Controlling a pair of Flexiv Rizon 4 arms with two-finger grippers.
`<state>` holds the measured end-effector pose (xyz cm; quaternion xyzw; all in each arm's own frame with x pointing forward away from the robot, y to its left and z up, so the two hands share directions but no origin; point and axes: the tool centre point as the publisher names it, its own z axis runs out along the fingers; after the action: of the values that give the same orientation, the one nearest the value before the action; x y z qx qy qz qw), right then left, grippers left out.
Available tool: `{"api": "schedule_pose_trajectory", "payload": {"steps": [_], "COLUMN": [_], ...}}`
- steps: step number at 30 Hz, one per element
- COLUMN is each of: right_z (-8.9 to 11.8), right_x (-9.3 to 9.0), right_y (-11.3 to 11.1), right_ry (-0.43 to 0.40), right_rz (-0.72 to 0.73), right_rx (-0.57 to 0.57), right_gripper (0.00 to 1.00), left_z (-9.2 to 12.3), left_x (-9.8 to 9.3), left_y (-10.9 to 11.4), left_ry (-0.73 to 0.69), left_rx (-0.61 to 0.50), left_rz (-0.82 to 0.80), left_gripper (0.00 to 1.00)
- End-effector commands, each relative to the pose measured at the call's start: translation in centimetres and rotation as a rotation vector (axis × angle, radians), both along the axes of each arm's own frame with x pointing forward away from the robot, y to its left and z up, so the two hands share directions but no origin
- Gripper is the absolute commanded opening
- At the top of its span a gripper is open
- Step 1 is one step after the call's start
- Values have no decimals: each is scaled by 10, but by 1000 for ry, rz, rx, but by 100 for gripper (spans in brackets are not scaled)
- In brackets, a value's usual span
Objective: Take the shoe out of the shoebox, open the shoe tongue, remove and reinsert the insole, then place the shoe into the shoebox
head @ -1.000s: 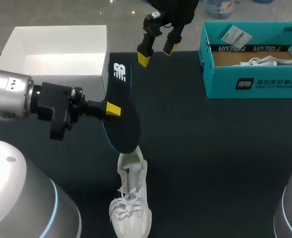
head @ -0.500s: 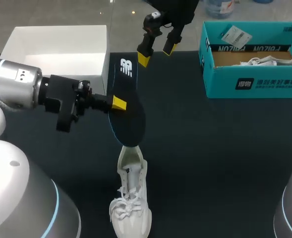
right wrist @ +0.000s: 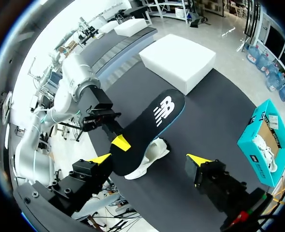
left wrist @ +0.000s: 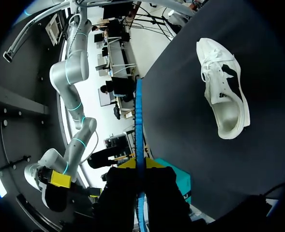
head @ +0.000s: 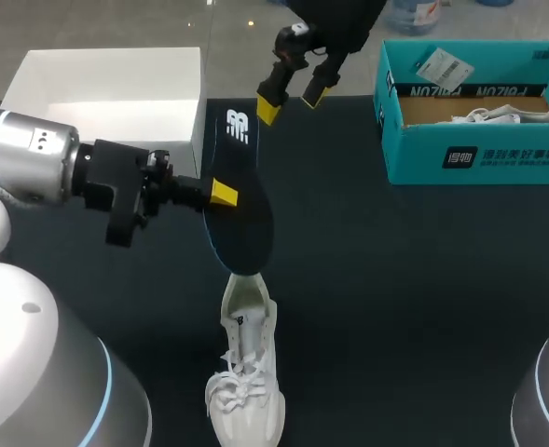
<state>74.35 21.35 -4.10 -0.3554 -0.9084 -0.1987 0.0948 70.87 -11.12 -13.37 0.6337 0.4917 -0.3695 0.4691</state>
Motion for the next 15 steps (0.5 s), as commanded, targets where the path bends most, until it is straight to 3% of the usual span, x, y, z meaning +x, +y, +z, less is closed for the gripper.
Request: {"api": "schedule_pose_trajectory", "payload": {"steps": [1,15], "right_z": [-29,-33], "right_x": [-15,-11], "right_y": [-23,-12], "right_ry": [-58,40], "right_rz": [-54,-70], "right_rx": [347,437], "right_gripper": [100,100], "left_z": [-1,-1], "left_x": [1,1], "left_y": [-1,-1], "left_ry": [-2,-2], "left_rx": [-1,-1], "left_rz": [-1,-1], "left_gripper": [0,0]}}
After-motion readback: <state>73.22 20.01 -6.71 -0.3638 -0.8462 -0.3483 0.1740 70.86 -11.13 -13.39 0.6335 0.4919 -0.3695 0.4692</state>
